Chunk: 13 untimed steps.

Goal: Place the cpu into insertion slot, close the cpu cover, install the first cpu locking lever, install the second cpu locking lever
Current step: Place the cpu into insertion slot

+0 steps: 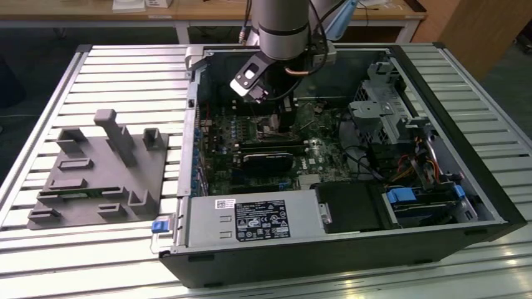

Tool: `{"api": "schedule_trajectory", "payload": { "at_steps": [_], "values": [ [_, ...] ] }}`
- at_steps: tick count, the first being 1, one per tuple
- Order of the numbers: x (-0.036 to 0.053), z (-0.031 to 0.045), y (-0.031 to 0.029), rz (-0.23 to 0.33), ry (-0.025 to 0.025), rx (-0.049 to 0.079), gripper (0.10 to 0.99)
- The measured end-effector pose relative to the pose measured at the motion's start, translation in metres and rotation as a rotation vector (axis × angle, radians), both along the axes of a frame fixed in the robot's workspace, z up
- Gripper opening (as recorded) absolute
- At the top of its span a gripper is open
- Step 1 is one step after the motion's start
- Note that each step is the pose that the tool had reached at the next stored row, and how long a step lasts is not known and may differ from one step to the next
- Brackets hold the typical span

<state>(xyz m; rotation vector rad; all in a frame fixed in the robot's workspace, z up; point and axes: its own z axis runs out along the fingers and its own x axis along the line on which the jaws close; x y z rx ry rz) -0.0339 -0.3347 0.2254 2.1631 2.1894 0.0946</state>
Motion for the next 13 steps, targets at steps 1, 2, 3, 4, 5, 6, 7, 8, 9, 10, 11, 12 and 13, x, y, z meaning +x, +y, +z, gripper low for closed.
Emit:
{"api": "schedule_trajectory", "payload": {
  "at_steps": [1, 2, 3, 4, 5, 6, 7, 8, 9, 10, 11, 12, 13],
  "values": [
    [-0.0002, -0.0004, 0.0004, 0.002, 0.0, 0.0, 0.541],
    [-0.0003, -0.0009, 0.0008, 0.004, -0.0001, 0.0, 0.541],
    [-0.0005, -0.0014, 0.0013, 0.007, -0.0001, 0.0, 0.541],
    [-0.0006, -0.0019, 0.0017, 0.01, -0.0002, 0.0, 0.541],
    [-0.0007, -0.0023, 0.0019, 0.013, 0.0, 0.0, 0.541],
    [-0.0008, -0.0027, 0.002, 0.015, -0.0001, 0.0, 0.541],
    [-0.0011, -0.003, 0.002, 0.016, 0.0, 0.0, 0.541],
    [-0.0012, -0.0032, 0.002, 0.016, 0.0, 0.0, 0.541],
    [-0.0014, -0.0033, 0.002, 0.016, 0.0, 0.0, 0.541],
    [-0.0015, -0.0035, 0.0021, 0.016, 0.0, 0.0, 0.541],
    [-0.0015, -0.0037, 0.0021, 0.016, 0.0, 0.0, 0.541],
    [-0.0016, -0.0039, 0.0022, 0.016, -0.0001, 0.0, 0.541],
    [-0.0017, -0.0041, 0.0023, 0.016, 0.0, 0.0, 0.541]
  ]
}}
